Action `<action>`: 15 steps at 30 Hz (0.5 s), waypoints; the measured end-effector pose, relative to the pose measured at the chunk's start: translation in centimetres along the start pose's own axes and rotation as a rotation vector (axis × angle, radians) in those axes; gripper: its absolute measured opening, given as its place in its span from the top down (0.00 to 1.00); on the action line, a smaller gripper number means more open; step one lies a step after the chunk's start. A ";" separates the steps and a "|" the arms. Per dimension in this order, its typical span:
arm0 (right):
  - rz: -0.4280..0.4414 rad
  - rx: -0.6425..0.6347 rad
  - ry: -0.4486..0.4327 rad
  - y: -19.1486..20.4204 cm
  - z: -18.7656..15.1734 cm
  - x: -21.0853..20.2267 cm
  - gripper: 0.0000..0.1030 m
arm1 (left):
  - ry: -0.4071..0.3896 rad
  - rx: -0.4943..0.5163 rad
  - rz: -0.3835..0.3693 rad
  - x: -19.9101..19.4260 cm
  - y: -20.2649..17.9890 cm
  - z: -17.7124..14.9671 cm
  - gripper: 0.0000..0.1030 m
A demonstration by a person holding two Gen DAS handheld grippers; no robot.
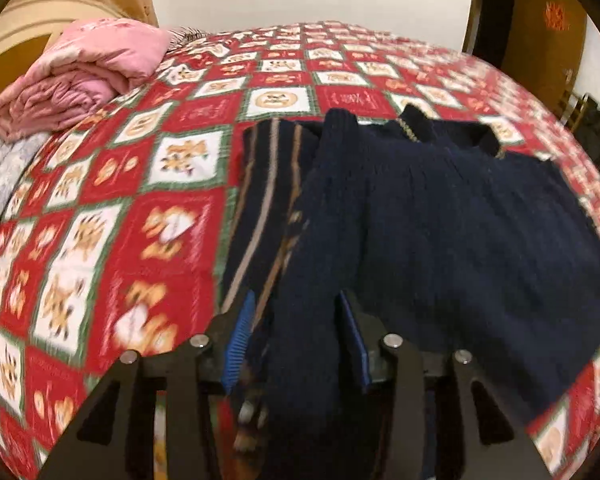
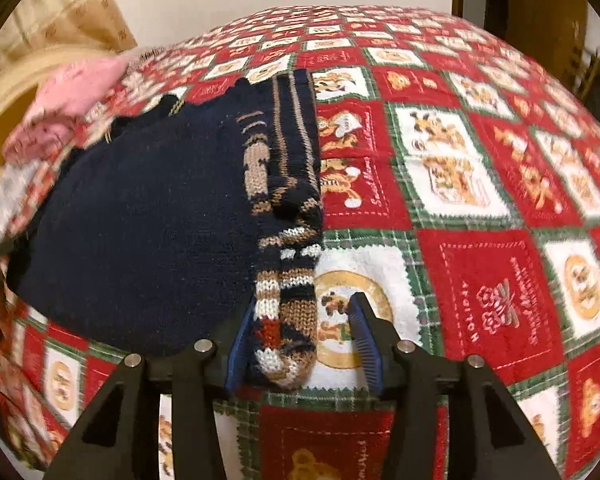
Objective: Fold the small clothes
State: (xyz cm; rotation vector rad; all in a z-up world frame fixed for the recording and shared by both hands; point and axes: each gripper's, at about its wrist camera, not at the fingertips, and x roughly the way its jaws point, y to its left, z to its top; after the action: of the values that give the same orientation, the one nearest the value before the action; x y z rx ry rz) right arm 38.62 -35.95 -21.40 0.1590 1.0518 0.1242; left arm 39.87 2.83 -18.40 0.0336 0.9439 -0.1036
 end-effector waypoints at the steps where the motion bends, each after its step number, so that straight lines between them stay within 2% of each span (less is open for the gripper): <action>1: 0.002 0.010 -0.009 -0.1 0.0 -0.3 0.53 | -0.016 -0.009 0.004 -1.1 0.4 -0.6 0.54; 4: -0.005 0.005 -0.032 0.6 -0.4 -1.4 0.53 | -0.020 -0.013 0.014 -2.7 1.2 -2.0 0.50; 7: -0.002 -0.031 -0.062 1.8 -0.7 -2.6 0.53 | 0.028 -0.022 0.007 -2.2 1.6 -3.4 0.49; 10: -0.011 -0.033 -0.036 2.3 -0.4 -2.3 0.53 | 0.059 -0.093 -0.096 -1.5 2.2 -4.5 0.49; 13: 0.013 0.009 -0.012 1.8 0.0 -1.3 0.53 | 0.058 -0.147 -0.145 -1.3 2.6 -4.4 0.55; 15: 0.023 0.010 0.005 2.0 0.0 -0.8 0.53 | 0.057 -0.143 -0.148 -1.3 2.3 -4.3 0.58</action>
State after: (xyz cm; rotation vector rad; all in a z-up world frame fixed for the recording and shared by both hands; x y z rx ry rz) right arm 38.14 -34.13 -20.35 0.1803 1.0558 0.1399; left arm 35.87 5.52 -19.92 -0.1660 1.0085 -0.1726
